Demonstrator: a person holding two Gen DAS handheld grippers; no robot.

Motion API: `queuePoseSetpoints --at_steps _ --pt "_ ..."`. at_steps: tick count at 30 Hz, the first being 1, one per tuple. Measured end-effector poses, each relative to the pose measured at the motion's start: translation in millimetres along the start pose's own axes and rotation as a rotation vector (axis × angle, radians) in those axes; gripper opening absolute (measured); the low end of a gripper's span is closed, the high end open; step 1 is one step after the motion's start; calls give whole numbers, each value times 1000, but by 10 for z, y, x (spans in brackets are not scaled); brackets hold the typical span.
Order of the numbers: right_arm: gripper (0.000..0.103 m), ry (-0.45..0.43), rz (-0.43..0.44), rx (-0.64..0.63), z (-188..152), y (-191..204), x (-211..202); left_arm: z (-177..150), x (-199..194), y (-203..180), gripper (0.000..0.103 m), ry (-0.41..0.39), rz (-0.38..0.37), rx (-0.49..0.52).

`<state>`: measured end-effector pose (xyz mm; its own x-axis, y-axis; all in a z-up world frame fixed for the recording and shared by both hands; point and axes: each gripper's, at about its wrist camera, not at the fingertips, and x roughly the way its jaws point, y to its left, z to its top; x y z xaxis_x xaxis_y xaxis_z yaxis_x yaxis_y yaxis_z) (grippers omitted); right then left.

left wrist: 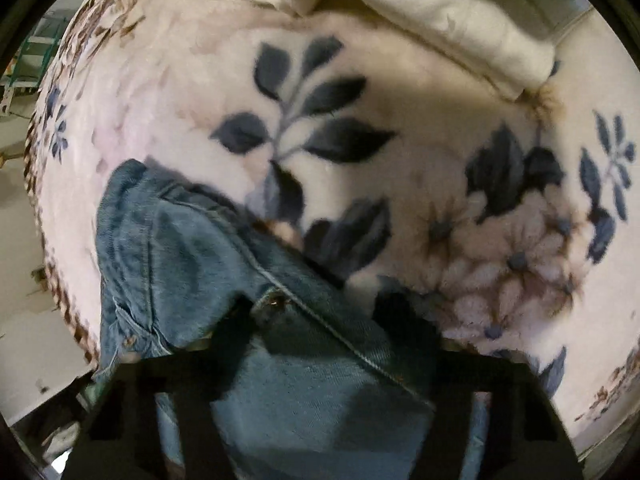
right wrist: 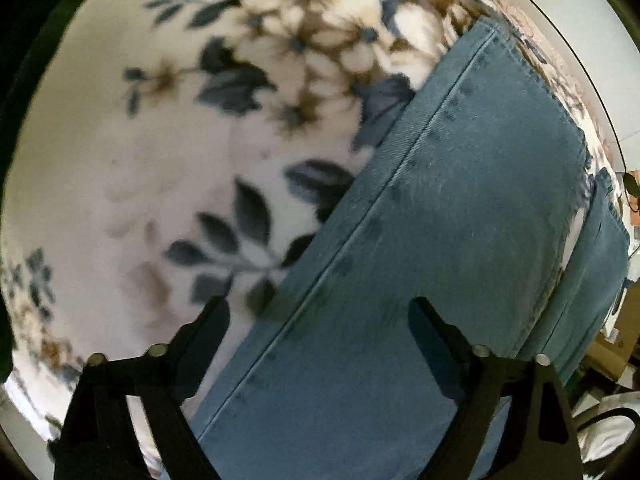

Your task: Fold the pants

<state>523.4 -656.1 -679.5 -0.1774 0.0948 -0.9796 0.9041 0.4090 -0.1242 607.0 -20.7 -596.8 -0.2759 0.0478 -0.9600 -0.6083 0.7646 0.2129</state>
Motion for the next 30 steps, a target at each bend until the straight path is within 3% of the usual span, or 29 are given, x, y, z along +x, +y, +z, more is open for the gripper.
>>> queuePoseSetpoints --at_steps 1,4,6,13,18,21,24,26,30 --pt "76 7 5 -1 1 -4 53 -25 -28 39 43 -10 -10 13" --pt "46 -13 20 -25 -77 -56 60 -166 -209 220 32 -70 -116 38" --pt "12 -14 68 -44 -152 -122 17 -268 -286 365 24 -94 -198 40" --pt "8 -130 127 -161 -681 -461 -502 -888 -840 1011 17 -205 -421 63" --pt "8 -178 237 -188 -1070 -1054 -997 -1469 -1046 1771 17 -248 -541 66" --pt "8 -192 273 -202 -1110 -1684 -1215 -1949 -1081 2202 17 -257 -598 32" --pt "8 -182 260 -215 -1250 -2357 -1288 -2405 -763 2589 17 -216 -605 -7" --pt "8 -162 228 -227 -1392 -2730 -1128 -2679 -387 2774 17 -181 -552 -22" --pt "10 -78 208 -323 -1538 -3098 -547 -2892 397 2856 18 -111 -495 -29"
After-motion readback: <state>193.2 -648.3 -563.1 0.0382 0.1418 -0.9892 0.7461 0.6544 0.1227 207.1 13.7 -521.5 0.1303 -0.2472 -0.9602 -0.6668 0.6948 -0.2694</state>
